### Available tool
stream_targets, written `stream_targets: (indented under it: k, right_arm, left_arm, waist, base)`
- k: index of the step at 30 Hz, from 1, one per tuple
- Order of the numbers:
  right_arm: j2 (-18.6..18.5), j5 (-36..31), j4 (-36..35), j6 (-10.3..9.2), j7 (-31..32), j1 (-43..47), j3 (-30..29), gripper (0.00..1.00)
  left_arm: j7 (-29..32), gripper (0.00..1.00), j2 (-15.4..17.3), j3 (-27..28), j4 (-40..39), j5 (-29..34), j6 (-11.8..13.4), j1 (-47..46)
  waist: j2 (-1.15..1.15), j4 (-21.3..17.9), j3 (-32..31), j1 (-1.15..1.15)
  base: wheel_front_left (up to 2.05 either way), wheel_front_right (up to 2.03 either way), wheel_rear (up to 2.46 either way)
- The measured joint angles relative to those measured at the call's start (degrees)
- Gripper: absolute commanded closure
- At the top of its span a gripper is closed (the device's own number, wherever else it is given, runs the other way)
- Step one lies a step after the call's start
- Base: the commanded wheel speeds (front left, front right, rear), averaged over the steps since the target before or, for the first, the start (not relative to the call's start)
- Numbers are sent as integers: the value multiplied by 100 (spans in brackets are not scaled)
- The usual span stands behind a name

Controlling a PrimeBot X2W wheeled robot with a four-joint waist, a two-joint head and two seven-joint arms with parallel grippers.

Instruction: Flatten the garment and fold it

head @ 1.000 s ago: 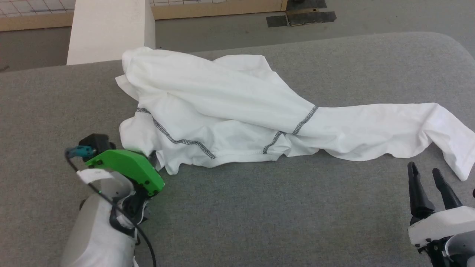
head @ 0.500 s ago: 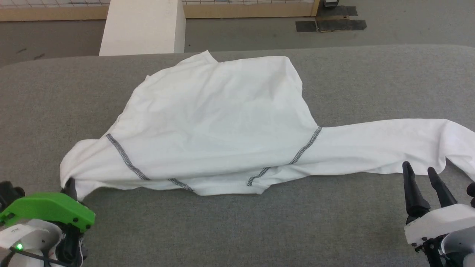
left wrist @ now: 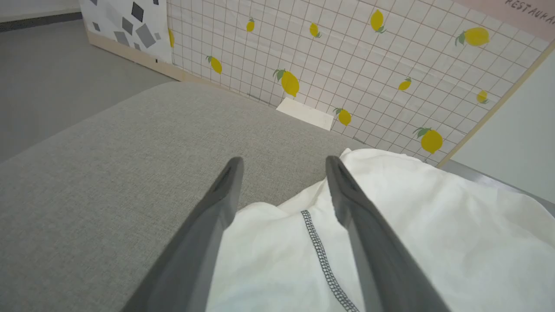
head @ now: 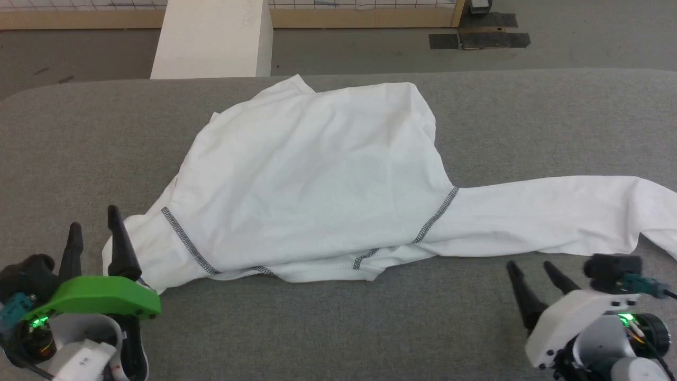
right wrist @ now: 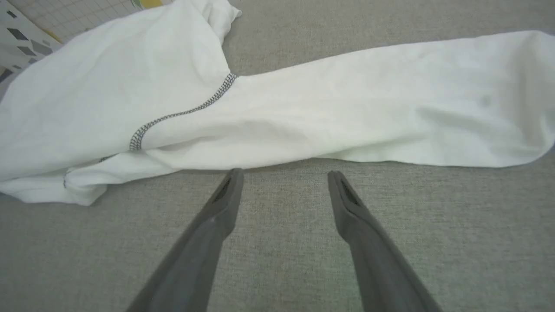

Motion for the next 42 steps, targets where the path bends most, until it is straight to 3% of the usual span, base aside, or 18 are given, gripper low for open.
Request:
stream_targets:
  k: [4,9,13,24,25,26,27,33,37,42]
  right_arm:
    - [0,-577,-207,0,884,-113,713,0]
    - [-112,-1080,-146,0,1570,-737,1221,0]
    - [-293,-1244,299,0,1873,-1108,1426,0]
    - [-589,-1288,1112,0,1712,-1690,1872,0]
    - [-594,-1267,1152,0,1691,-1728,1905,71]
    - [-608,-1248,1171,0,1675,-1749,1937,96]
    - [-644,-1185,1180,0,1669,-1764,2002,100]
    - [-1014,-258,669,0,2082,-1594,2262,100]
    - [-1644,634,-209,1,3099,-994,2219,100]
    - [-2097,1300,-1098,1,4622,13,1341,100]
  left_arm:
    - [-690,0,7,-379,63,581,-131,48]
    - [-871,0,-137,-600,293,781,-190,124]
    - [-922,0,-257,-717,436,858,-241,113]
    - [-973,0,-398,-677,682,865,-359,-17]
    - [-975,0,-414,-667,693,865,-360,-30]
    - [-976,0,-424,-657,699,870,-360,-35]
    - [-979,0,-432,-646,703,873,-360,-38]
    - [-980,0,-446,-598,721,892,-417,-77]
    - [-982,0,-452,-559,732,895,-442,-122]
    - [-996,0,-474,-544,770,896,-464,-135]
  waist:
    - [0,-35,24,0]
    - [0,11,77,0]
    - [0,142,122,0]
    - [0,392,352,0]
    - [0,395,364,0]
    - [0,392,366,0]
    - [0,386,364,0]
    - [0,327,314,0]
    - [0,274,247,0]
    - [0,180,164,0]
  base:
    - [0,0,0]
    - [0,0,0]
    - [0,0,0]
    - [0,0,0]
    - [0,0,0]
    - [0,0,0]
    - [0,0,0]
    - [0,0,0]
    - [0,0,0]
    - [0,0,0]
